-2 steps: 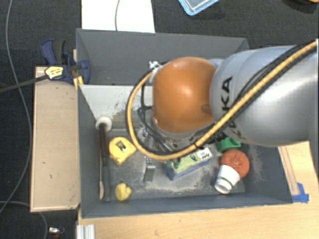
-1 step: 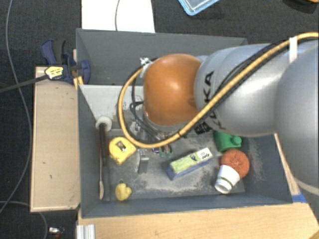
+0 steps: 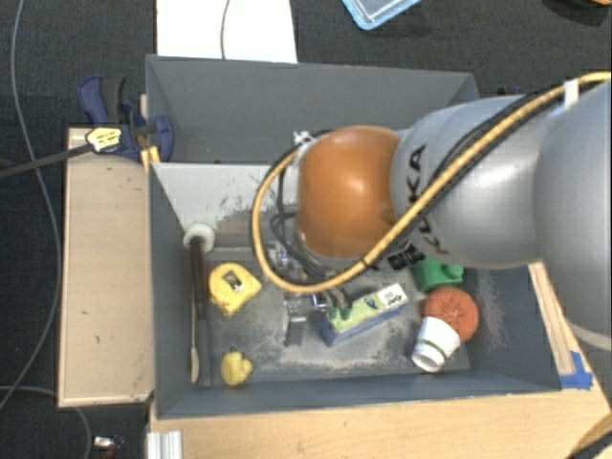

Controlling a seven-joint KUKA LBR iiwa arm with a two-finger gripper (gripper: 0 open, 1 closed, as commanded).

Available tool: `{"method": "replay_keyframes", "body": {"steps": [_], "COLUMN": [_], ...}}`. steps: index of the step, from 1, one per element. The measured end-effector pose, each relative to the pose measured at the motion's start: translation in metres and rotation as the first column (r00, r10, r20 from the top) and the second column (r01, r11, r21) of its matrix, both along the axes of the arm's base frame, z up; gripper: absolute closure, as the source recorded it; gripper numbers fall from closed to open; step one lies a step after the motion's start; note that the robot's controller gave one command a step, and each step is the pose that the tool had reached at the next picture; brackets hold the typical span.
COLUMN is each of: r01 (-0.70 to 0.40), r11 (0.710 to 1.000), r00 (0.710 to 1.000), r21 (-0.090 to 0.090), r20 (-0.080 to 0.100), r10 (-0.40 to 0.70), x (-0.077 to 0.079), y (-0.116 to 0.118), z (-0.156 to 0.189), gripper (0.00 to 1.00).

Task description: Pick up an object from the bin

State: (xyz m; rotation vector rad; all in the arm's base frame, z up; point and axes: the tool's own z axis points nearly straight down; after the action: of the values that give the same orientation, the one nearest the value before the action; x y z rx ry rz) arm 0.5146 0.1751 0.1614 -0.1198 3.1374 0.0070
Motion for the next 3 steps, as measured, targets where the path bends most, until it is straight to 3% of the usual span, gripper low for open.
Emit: {"method": "replay_keyframes", "body": {"steps": [1, 2, 3], "r01": [-0.130, -0.099, -0.124], "r11": [0.991, 0.995, 0.992], "r00": [0.991, 0.995, 0.992], "r21": [-0.002, -0.002, -0.001], "r20": [-0.002, 0.004, -0.003], "r10": [0.130, 0.099, 0.124], "x": [-0.002, 0.007, 0.000], "y": [-0.022, -0.089, -0.086], "z": [0.041, 0.005, 0.039], "gripper": [0.00, 0.00, 0.00]}}
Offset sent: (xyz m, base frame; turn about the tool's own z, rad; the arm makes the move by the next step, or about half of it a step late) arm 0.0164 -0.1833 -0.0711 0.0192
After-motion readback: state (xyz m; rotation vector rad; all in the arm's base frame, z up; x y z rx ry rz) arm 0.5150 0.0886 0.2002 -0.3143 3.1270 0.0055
